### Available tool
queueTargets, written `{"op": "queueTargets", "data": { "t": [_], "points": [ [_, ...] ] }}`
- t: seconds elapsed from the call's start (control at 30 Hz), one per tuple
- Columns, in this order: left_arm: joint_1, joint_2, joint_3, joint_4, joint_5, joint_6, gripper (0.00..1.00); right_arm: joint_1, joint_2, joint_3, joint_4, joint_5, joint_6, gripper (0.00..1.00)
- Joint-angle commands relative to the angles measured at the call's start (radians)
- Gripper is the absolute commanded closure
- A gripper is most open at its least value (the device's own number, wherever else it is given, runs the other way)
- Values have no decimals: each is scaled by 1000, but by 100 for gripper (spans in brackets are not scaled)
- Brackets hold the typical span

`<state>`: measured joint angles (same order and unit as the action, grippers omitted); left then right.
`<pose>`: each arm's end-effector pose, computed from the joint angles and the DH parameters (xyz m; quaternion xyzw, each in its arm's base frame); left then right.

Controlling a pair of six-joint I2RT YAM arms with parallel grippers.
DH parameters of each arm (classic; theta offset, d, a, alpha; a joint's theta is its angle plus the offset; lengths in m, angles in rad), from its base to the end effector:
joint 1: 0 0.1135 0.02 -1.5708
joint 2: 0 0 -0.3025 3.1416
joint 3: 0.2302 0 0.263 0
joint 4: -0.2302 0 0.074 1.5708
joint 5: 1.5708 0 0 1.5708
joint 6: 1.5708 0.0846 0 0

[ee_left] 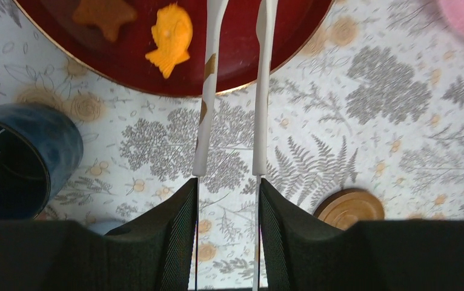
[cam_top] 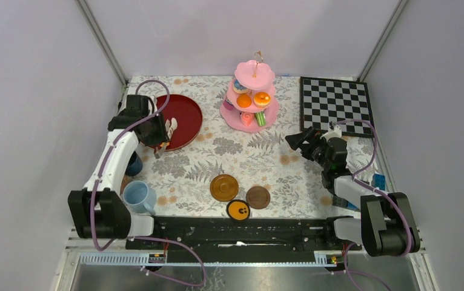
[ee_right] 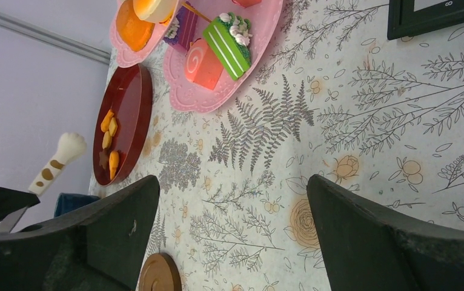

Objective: Serve the afternoon tea
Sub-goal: Pick up the desert from the tray.

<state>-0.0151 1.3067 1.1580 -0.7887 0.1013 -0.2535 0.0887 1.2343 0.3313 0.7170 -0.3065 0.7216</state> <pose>0.2966 -0.0130 0.2994 -0.0972 0.9442 -0.0893 0.3018 0.2744 0.0500 0.2065 0.1441 0.7532 0.3567 0.5335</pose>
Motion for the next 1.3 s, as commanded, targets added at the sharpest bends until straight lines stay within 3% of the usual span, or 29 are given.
{"op": "queueTargets", "data": {
  "t": [0.0, 0.53, 1.27],
  "points": [
    [14, 66, 101, -94, -13, 77, 57, -6, 4, 1, 59, -23, 13, 2],
    [-18, 196, 162, -96, -232, 89, 60, -6, 10, -1, 70, -28, 20, 2],
    [-25, 253, 86, -54, -221, 83, 58, -6, -2, -2, 64, -26, 18, 2]
  ]
}}
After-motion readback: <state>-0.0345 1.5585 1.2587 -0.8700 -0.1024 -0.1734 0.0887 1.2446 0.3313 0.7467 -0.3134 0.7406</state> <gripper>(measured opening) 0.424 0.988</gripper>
